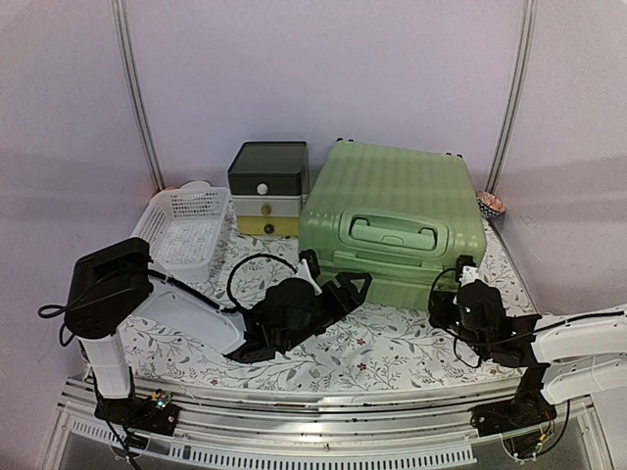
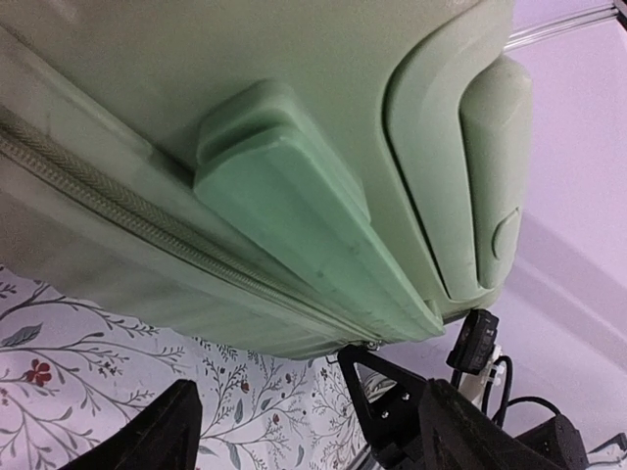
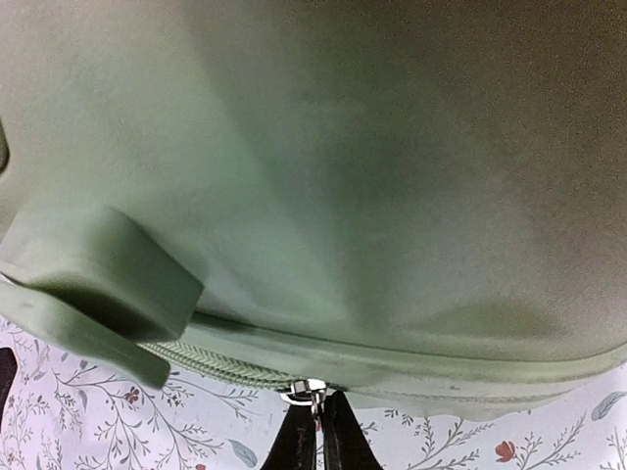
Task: Open, take out, and arrange the luggage
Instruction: Pick up the handle of the luggage.
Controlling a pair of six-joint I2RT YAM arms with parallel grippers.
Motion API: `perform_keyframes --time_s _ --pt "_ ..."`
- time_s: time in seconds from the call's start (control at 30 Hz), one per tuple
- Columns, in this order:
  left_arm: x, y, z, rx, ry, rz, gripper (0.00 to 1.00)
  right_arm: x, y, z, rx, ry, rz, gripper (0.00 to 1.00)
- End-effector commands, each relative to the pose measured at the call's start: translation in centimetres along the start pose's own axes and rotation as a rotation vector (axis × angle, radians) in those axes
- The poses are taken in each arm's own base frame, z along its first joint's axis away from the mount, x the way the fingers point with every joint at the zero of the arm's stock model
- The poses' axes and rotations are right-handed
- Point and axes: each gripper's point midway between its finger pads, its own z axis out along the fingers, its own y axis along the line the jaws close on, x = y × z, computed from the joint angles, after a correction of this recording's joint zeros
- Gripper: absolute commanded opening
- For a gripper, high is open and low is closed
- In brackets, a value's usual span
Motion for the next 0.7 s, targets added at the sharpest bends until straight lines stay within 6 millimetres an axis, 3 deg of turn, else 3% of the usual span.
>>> perform_keyframes --time_s 0.0,0.17,0.3,0.67 --pt "-0.6 0.9 0.0 -0.021 -0.021 0.008 0.79 -1.5 -1.5 -0.4 0.061 -0.038 0.039 0.03" --pt "-0.5 0.9 0.2 -0.020 -0.017 0.007 0.79 -1.3 -3.2 -1.5 0.062 -0.015 0.059 0.02" --pt "-0.4 0.9 0.2 -0.020 -0.014 0.007 0.79 -1.8 -3.4 -2.3 0.031 -0.024 0.087 0.02" --pt "0.2 1.4 1.1 -0.049 0.017 -0.043 0.77 -0.6 -4.3 -2.5 0.065 0.047 0.124 0.03"
